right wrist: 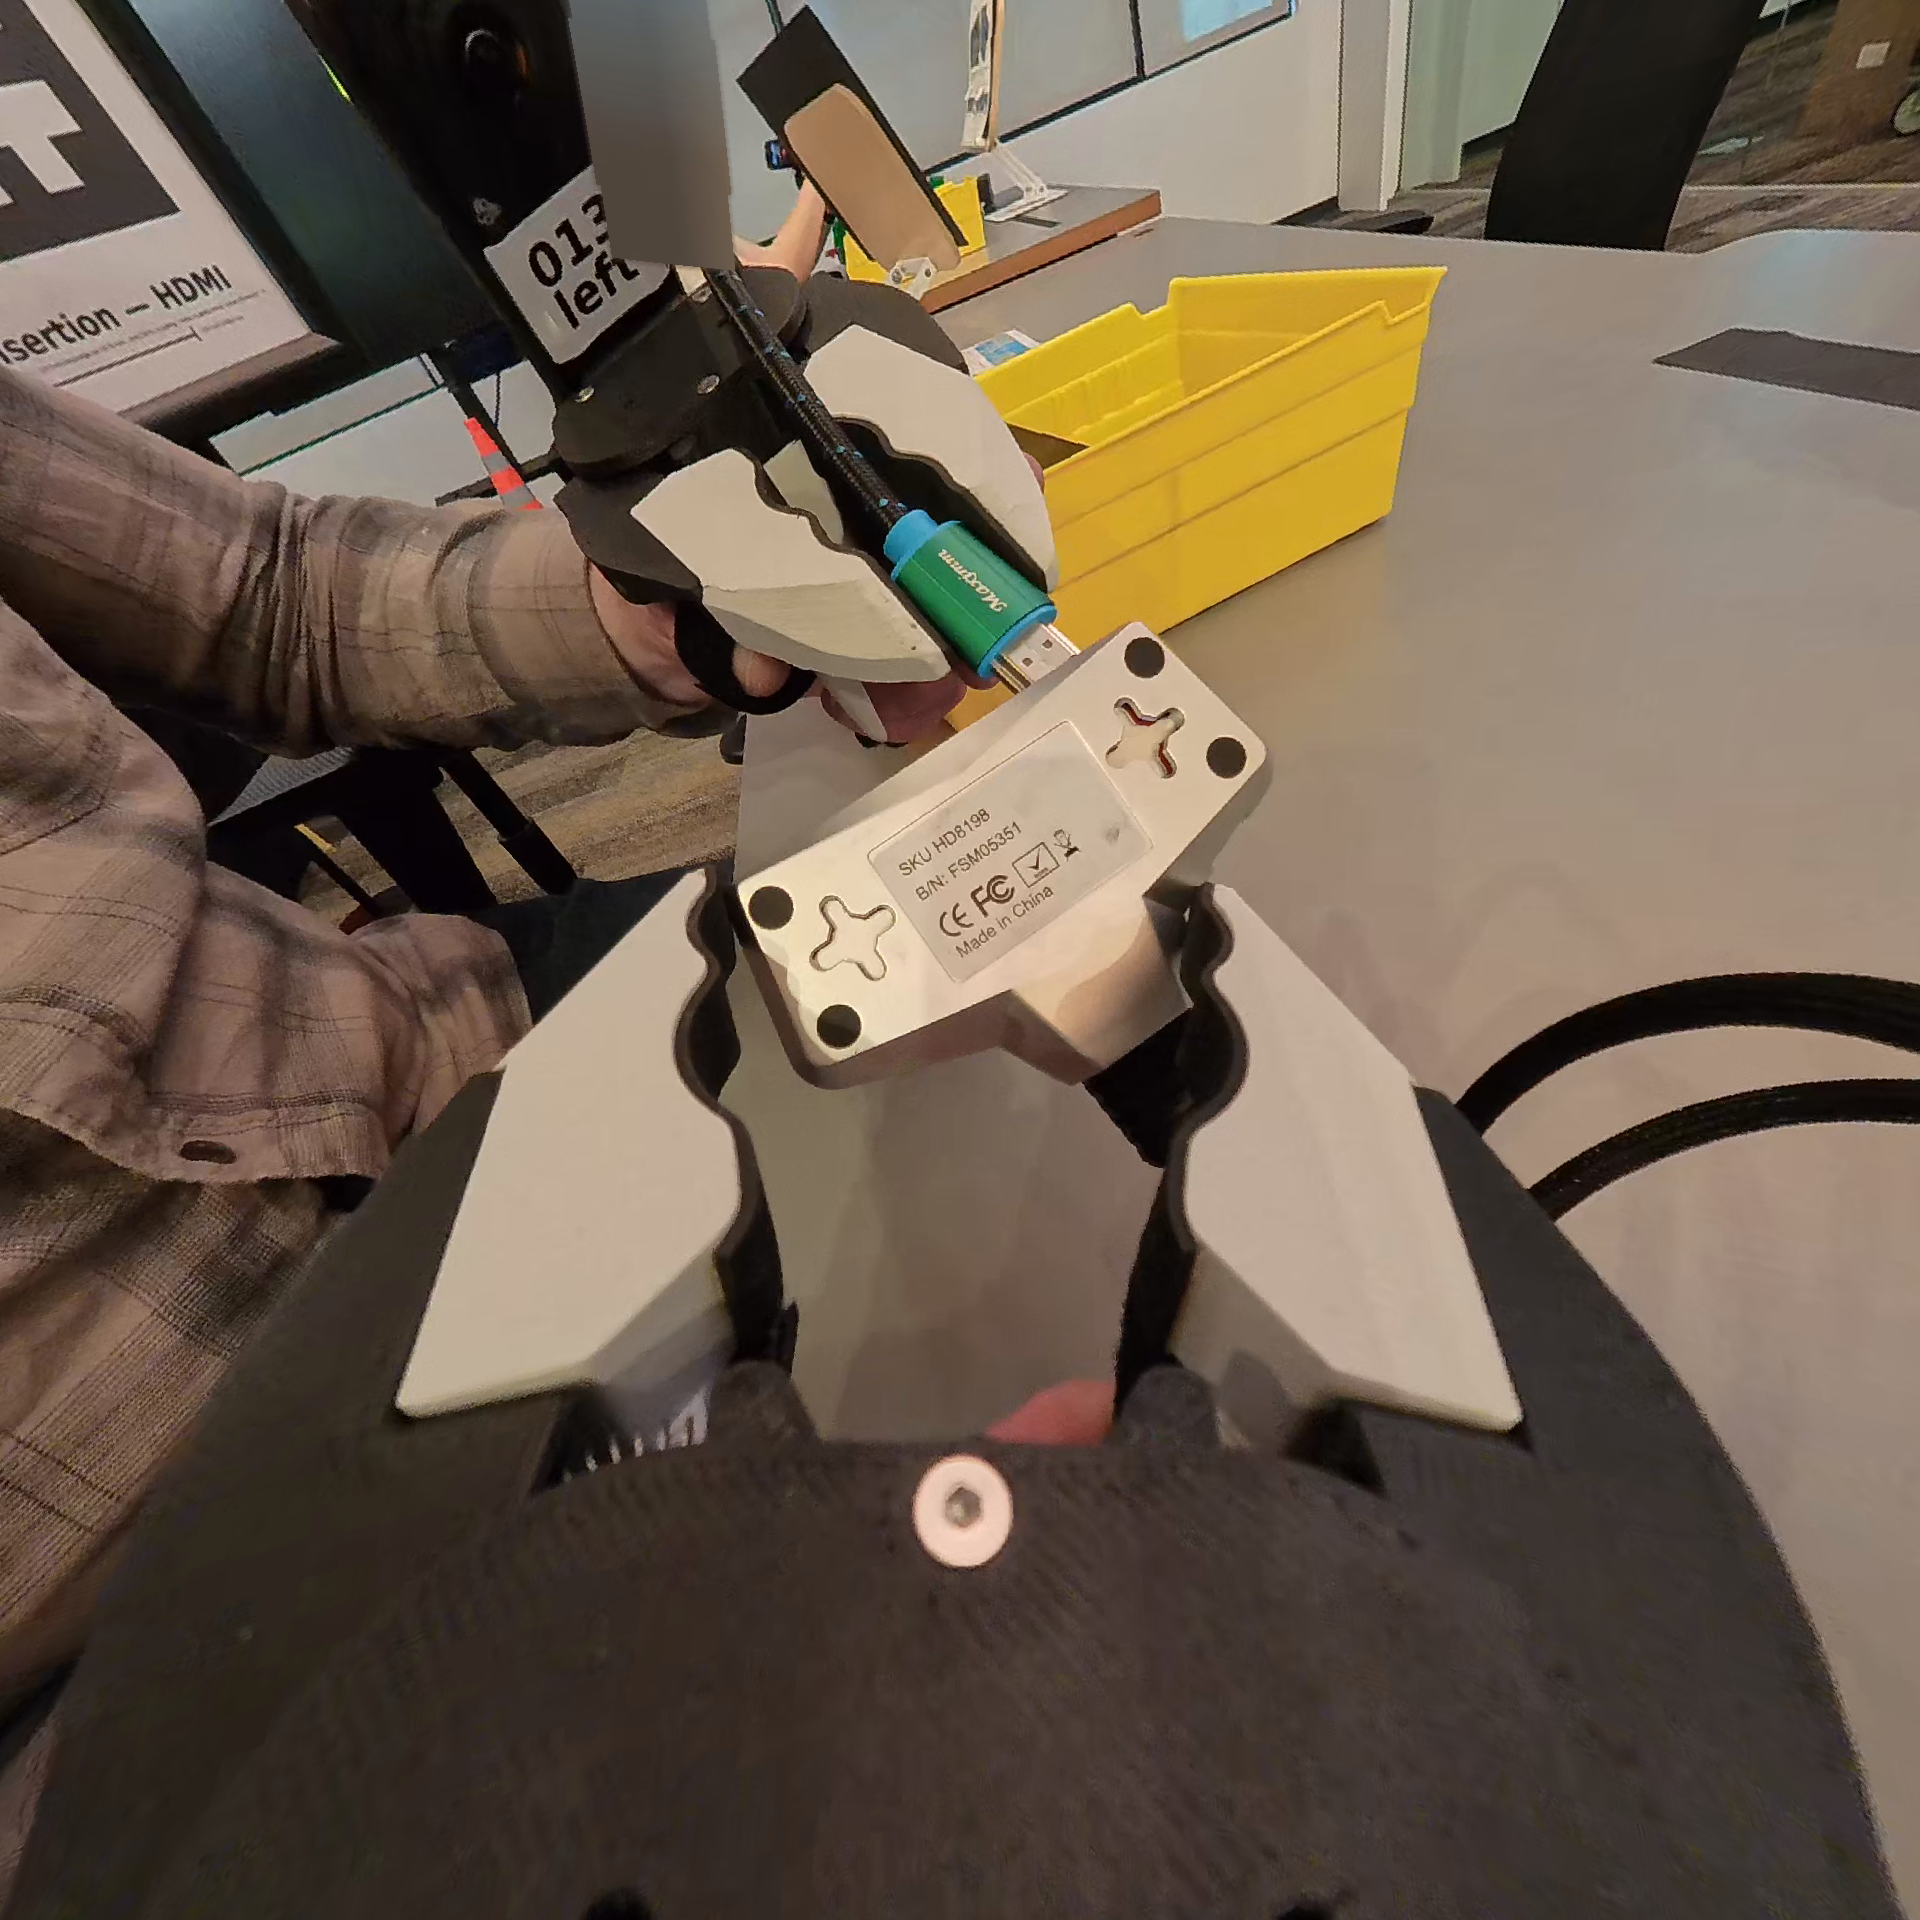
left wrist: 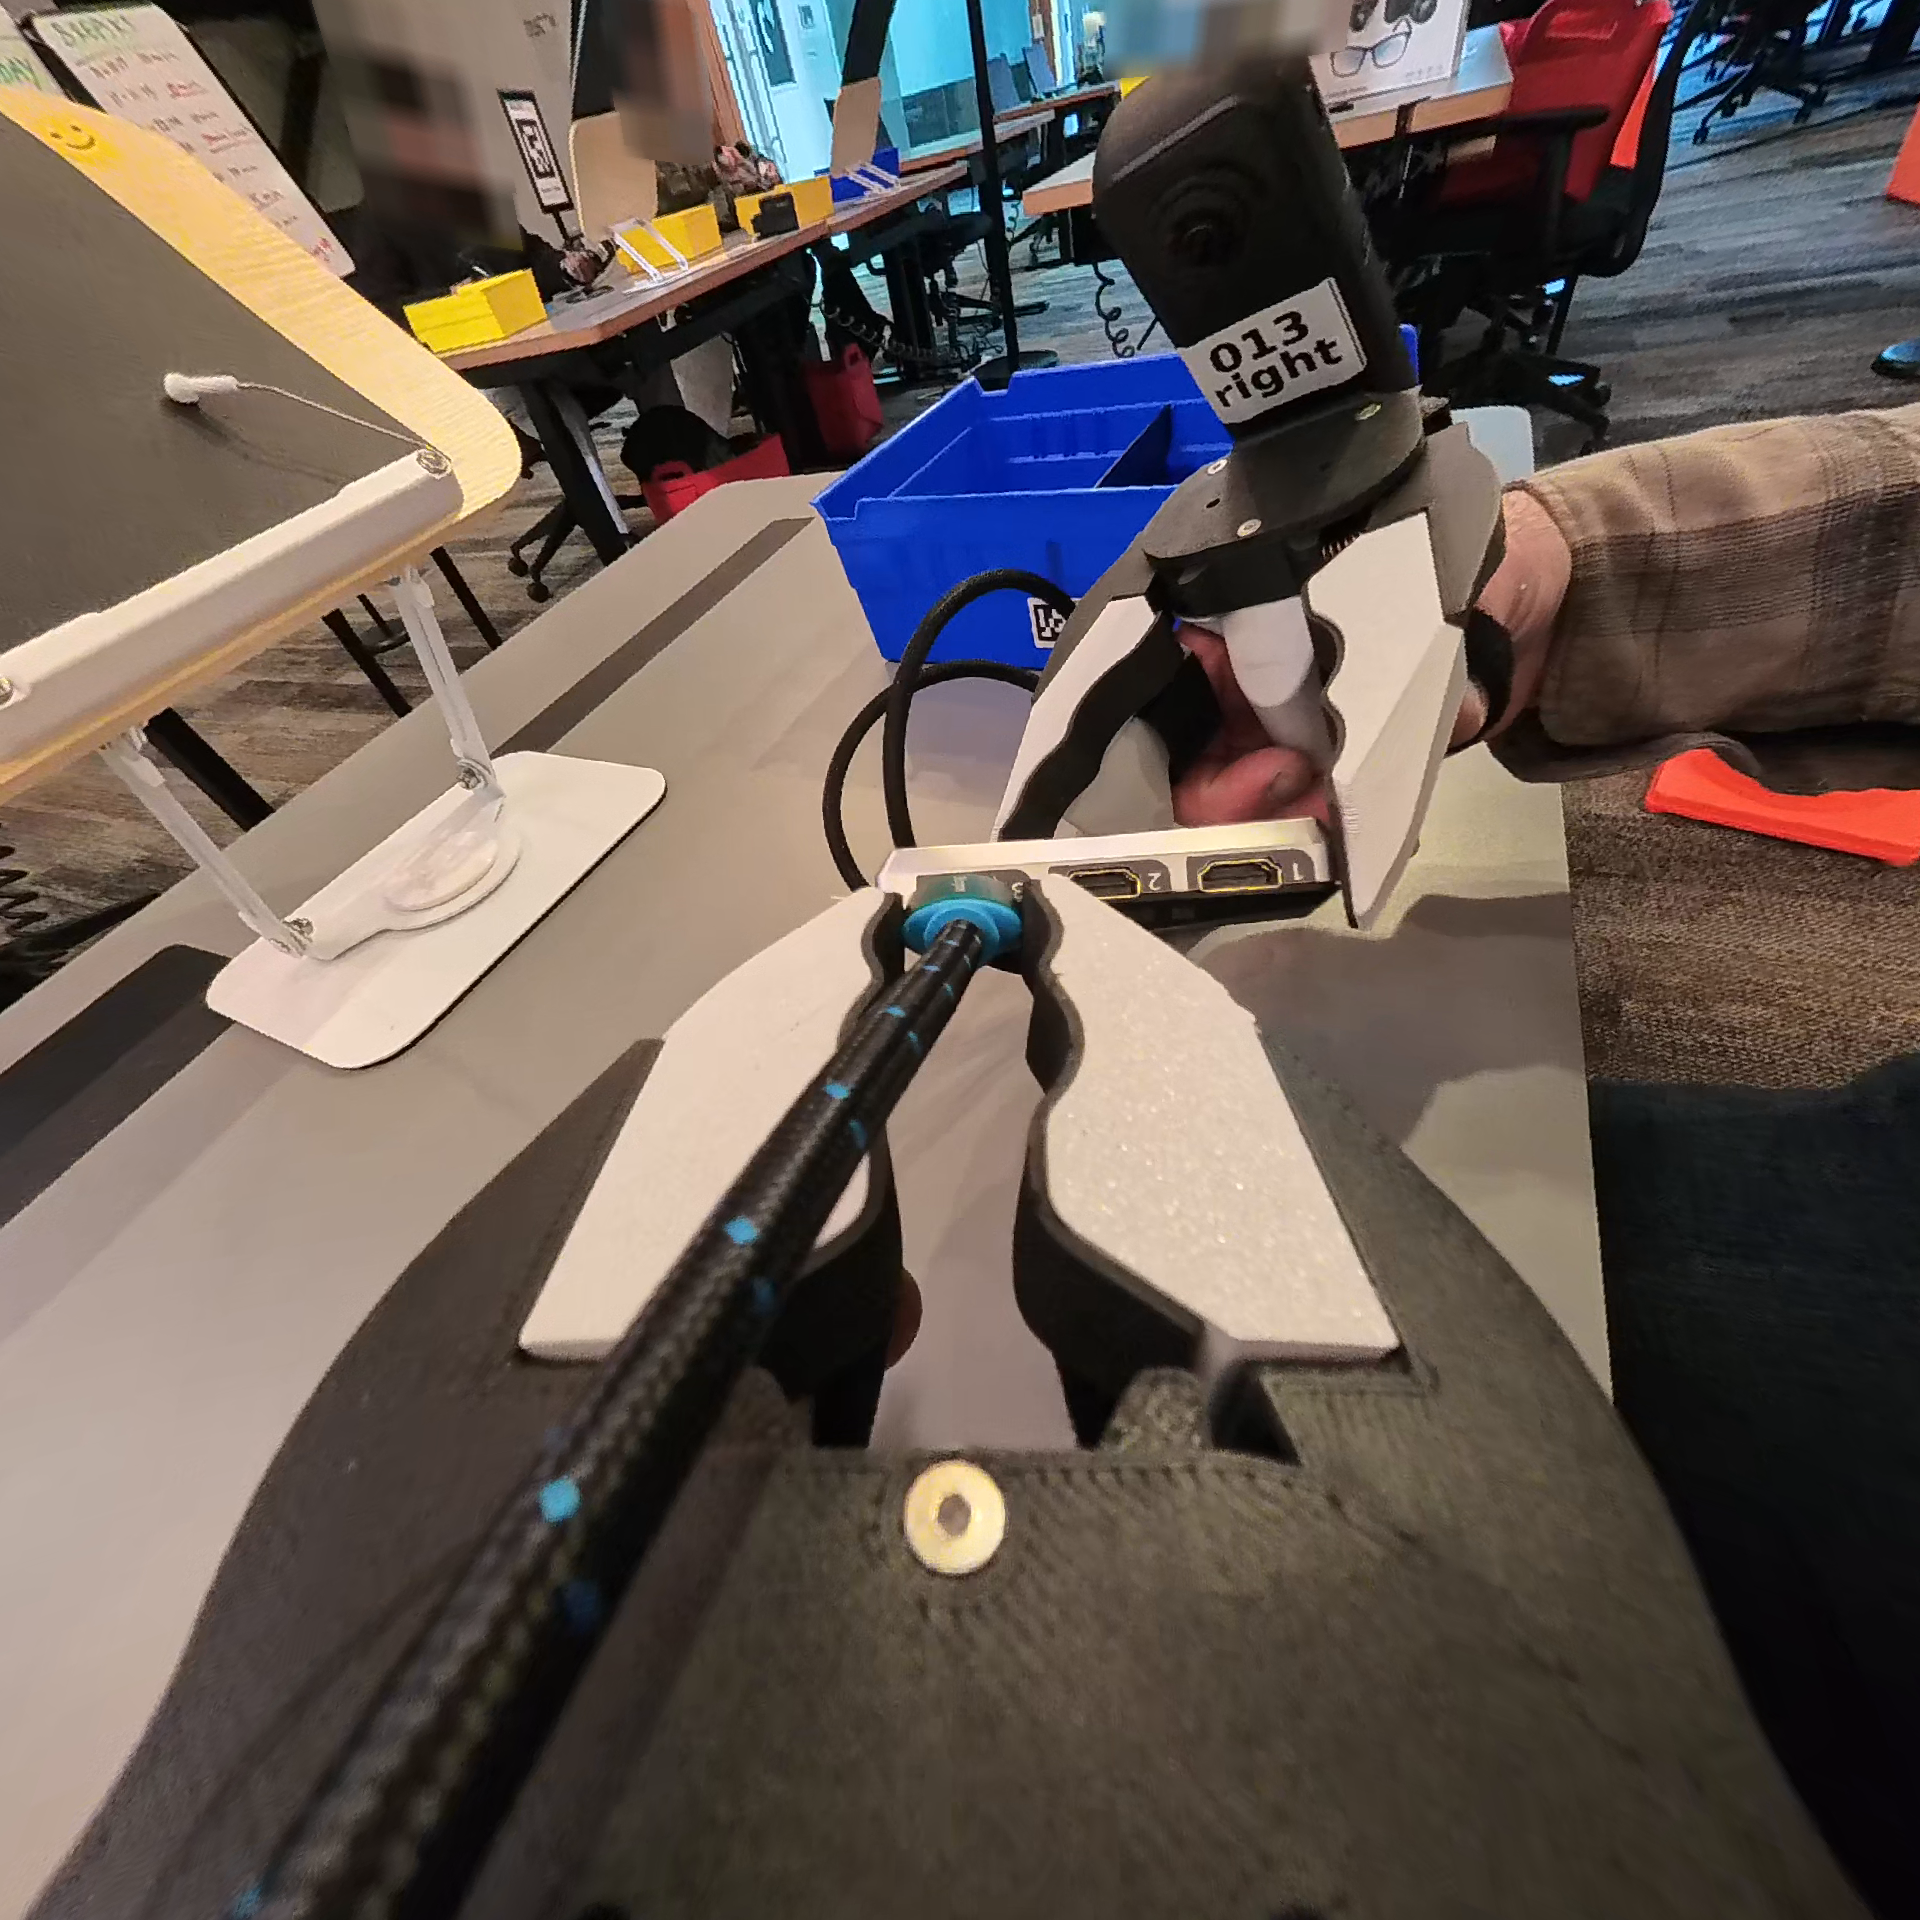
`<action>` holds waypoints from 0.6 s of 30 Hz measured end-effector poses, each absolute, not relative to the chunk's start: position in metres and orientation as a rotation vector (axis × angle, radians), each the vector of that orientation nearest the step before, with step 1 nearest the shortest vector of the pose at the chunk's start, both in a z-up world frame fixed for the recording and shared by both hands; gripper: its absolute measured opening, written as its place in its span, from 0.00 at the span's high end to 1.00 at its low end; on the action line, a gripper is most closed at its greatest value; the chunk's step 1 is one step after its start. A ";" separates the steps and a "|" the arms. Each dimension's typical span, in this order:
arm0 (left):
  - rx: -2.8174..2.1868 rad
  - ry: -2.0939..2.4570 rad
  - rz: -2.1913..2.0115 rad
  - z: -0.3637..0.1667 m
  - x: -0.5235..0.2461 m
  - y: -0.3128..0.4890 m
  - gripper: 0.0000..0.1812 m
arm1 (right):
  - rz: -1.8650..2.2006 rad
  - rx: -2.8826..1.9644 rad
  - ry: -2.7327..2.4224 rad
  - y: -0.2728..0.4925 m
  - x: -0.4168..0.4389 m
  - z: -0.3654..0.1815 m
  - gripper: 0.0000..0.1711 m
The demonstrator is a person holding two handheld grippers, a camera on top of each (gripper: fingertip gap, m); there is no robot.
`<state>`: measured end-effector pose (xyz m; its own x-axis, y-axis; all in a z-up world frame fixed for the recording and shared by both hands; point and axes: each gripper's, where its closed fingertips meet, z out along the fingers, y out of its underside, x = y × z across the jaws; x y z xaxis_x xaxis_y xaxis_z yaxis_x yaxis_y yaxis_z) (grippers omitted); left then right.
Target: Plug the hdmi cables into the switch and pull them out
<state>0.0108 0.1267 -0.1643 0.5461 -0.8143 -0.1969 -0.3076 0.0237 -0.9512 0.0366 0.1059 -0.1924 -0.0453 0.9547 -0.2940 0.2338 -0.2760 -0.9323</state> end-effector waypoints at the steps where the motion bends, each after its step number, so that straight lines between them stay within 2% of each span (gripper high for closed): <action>1: -1.553 0.994 -0.515 -0.164 0.011 0.126 0.88 | 1.370 -1.560 -1.291 0.105 0.037 -0.192 0.50; 18: -1.570 1.101 -0.471 -0.168 0.013 0.120 0.89 | 1.320 -1.554 -1.367 0.101 0.037 -0.198 0.50</action>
